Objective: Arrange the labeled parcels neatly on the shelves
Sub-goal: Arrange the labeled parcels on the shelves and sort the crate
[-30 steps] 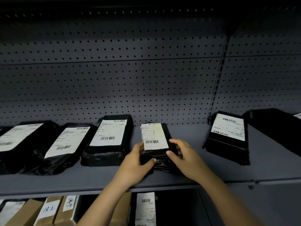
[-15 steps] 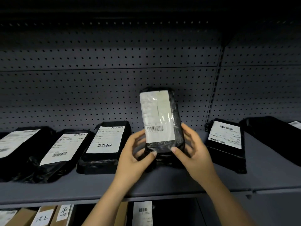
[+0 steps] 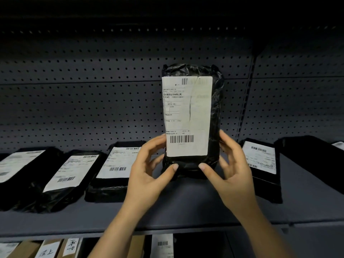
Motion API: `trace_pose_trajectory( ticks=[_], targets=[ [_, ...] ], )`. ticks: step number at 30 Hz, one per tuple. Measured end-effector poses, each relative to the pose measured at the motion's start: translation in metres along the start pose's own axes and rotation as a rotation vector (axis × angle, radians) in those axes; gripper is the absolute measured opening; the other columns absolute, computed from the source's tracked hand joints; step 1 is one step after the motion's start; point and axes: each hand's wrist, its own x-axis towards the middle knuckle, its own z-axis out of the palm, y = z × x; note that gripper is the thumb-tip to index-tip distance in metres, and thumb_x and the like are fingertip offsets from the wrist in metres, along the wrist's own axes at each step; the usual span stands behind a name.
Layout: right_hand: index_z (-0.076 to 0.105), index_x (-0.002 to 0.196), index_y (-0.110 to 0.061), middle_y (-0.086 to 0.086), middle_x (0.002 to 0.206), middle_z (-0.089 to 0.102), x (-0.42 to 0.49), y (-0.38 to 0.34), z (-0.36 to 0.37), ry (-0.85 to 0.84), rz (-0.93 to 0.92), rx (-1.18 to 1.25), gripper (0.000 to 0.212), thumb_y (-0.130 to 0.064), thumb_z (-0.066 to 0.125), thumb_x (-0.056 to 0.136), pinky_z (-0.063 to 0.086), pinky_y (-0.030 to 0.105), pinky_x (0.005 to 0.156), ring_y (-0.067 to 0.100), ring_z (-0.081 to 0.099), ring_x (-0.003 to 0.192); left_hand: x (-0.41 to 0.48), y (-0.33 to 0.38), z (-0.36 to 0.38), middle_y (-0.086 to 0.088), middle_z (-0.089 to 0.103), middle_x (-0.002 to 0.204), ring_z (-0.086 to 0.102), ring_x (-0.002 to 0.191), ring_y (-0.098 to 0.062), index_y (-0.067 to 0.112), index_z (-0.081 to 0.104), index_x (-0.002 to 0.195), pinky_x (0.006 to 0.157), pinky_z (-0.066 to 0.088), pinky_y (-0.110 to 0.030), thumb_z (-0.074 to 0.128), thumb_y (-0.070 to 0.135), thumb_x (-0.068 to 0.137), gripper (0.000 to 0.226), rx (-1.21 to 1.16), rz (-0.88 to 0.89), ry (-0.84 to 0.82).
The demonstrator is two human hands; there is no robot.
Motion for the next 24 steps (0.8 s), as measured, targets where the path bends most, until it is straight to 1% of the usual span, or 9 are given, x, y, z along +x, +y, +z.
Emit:
trace_pose_trajectory(
  ticks=[4, 7, 10, 12, 15, 17, 19, 21, 24],
  targets=[
    [0.039, 0.143, -0.023, 0.003, 0.147, 0.044, 0.001, 0.002, 0.001, -0.005, -0.007, 0.004, 0.076, 0.007, 0.070, 0.081, 0.039, 0.031, 0.111, 0.013, 0.041, 0.138, 0.001, -0.001, 0.000, -0.005, 0.054, 0.137, 0.047, 0.132, -0.027, 0.025, 0.054, 0.129, 0.103, 0.044, -0.031, 0.072, 0.003, 0.080, 0.057, -0.004, 0.007, 0.003],
    [0.039, 0.144, -0.019, 0.004, 0.147, 0.044, 0.003, 0.005, 0.001, -0.005, 0.012, -0.002, 0.076, 0.008, 0.070, 0.081, 0.039, 0.028, 0.110, 0.013, 0.041, 0.138, 0.001, -0.002, -0.002, -0.004, 0.055, 0.136, 0.048, 0.131, -0.025, 0.017, 0.052, 0.129, 0.102, 0.045, -0.031, 0.071, -0.001, 0.079, 0.056, 0.012, -0.014, 0.005],
    [0.038, 0.145, -0.018, 0.001, 0.145, 0.046, 0.004, 0.011, 0.003, -0.006, 0.092, -0.028, 0.074, 0.006, 0.070, 0.083, 0.041, 0.020, 0.105, 0.007, 0.044, 0.135, 0.000, -0.005, -0.003, 0.000, 0.059, 0.131, 0.052, 0.127, -0.021, 0.016, 0.051, 0.130, 0.099, 0.047, -0.028, 0.071, -0.001, 0.080, 0.056, 0.050, -0.060, -0.026],
    [0.039, 0.146, -0.022, -0.003, 0.143, 0.048, 0.004, 0.017, 0.004, -0.019, 0.169, -0.061, 0.073, 0.002, 0.070, 0.084, 0.043, 0.018, 0.103, 0.003, 0.046, 0.132, -0.001, -0.011, -0.003, 0.002, 0.060, 0.128, 0.054, 0.123, -0.017, 0.018, 0.053, 0.130, 0.095, 0.048, -0.024, 0.071, 0.000, 0.083, 0.054, 0.084, -0.119, -0.029],
    [0.039, 0.147, -0.028, -0.009, 0.141, 0.050, 0.005, 0.031, 0.008, -0.064, 0.314, -0.159, 0.073, -0.009, 0.072, 0.085, 0.045, 0.024, 0.105, 0.000, 0.049, 0.128, -0.004, -0.025, -0.006, 0.008, 0.059, 0.127, 0.055, 0.121, -0.010, 0.028, 0.052, 0.131, 0.094, 0.047, -0.022, 0.070, 0.018, 0.082, 0.053, 0.169, -0.222, -0.031],
    [0.035, 0.150, -0.028, -0.008, 0.144, 0.048, 0.005, 0.042, 0.011, -0.102, 0.408, -0.229, 0.073, -0.018, 0.071, 0.087, 0.044, 0.033, 0.108, 0.003, 0.048, 0.129, -0.007, -0.036, -0.008, 0.012, 0.058, 0.128, 0.055, 0.119, -0.005, 0.034, 0.051, 0.132, 0.096, 0.047, -0.022, 0.068, 0.027, 0.083, 0.053, 0.242, -0.293, -0.049],
    [0.032, 0.151, -0.027, -0.007, 0.146, 0.047, 0.004, 0.050, 0.015, -0.129, 0.471, -0.312, 0.073, -0.027, 0.069, 0.088, 0.041, 0.040, 0.111, 0.008, 0.047, 0.132, -0.011, -0.044, -0.008, 0.014, 0.057, 0.130, 0.056, 0.117, -0.002, 0.034, 0.050, 0.134, 0.098, 0.048, -0.028, 0.068, 0.025, 0.087, 0.052, 0.301, -0.364, -0.069],
    [0.034, 0.150, -0.024, -0.007, 0.144, 0.049, 0.004, 0.057, 0.019, -0.148, 0.508, -0.367, 0.068, -0.028, 0.066, 0.090, 0.041, 0.040, 0.110, 0.010, 0.048, 0.130, -0.013, -0.051, -0.009, 0.012, 0.058, 0.129, 0.055, 0.116, -0.001, 0.031, 0.050, 0.134, 0.100, 0.047, -0.031, 0.065, 0.022, 0.089, 0.048, 0.385, -0.396, -0.090],
    [0.041, 0.147, -0.023, -0.006, 0.138, 0.056, 0.001, 0.063, 0.025, -0.187, 0.533, -0.442, 0.062, -0.030, 0.064, 0.090, 0.045, 0.039, 0.106, 0.011, 0.054, 0.124, -0.016, -0.056, -0.007, 0.013, 0.061, 0.124, 0.056, 0.116, -0.002, 0.029, 0.051, 0.132, 0.101, 0.043, -0.021, 0.061, 0.019, 0.091, 0.043, 0.490, -0.408, -0.108]
  ],
)
